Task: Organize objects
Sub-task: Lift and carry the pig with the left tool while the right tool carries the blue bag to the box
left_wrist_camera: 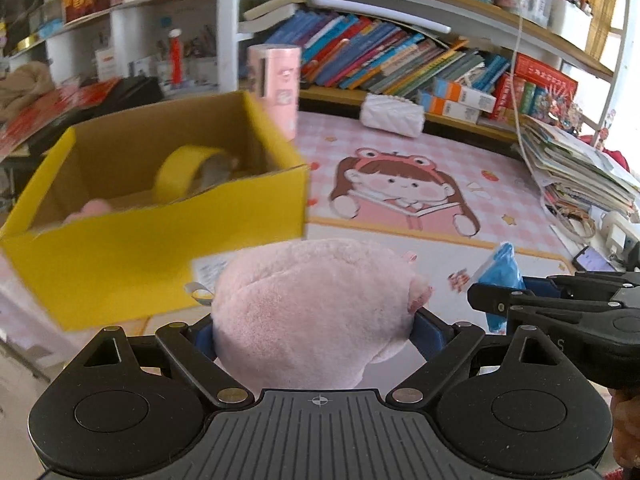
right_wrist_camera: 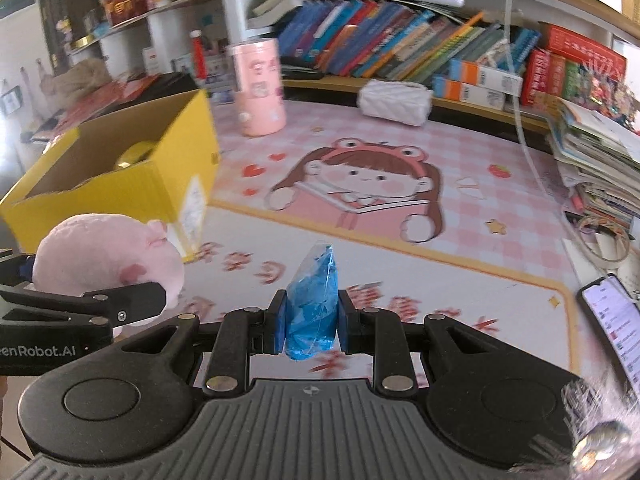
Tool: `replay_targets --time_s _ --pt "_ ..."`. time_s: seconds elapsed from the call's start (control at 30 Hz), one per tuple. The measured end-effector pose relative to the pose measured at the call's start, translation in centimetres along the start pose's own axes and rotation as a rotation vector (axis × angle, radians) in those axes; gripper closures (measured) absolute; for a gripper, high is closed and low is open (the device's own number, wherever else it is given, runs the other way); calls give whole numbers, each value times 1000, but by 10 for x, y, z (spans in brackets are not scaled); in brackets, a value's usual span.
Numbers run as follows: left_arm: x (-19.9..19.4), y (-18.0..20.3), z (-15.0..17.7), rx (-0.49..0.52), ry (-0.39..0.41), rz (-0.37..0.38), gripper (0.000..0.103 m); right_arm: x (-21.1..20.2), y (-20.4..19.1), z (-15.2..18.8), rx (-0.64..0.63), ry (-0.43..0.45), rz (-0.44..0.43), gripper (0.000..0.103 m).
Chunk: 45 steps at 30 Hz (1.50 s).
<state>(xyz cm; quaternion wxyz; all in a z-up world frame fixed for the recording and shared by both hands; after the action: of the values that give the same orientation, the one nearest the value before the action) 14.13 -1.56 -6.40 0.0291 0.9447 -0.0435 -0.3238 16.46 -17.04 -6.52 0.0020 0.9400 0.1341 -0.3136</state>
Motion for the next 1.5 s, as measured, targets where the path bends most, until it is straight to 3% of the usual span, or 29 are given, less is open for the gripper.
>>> replay_targets --time_s 0.77,1.17,1.5 --pt "-79 -94 34 -88 59 -84 11 -31 -129 25 -109 8 -105 80" --pt "-105 -126 39 -107 103 -116 11 -41 -169 27 -141 36 -132 80" --pt "-119 -143 25 -107 174 -139 11 -46 -191 12 -168 84 -144 81"
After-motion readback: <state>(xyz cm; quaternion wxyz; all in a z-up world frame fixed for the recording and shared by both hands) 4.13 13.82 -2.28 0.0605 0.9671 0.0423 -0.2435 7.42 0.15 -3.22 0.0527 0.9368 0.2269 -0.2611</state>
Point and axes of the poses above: each gripper's, at about its wrist camera, not at the fingertips, and x roughly the way its jaws point, y to its right, z to its underside, the point moved 8 cm from there along x, roughly the way its jaws point, and after that the axes turned 6 degrees about y, right-handed, at the moved point
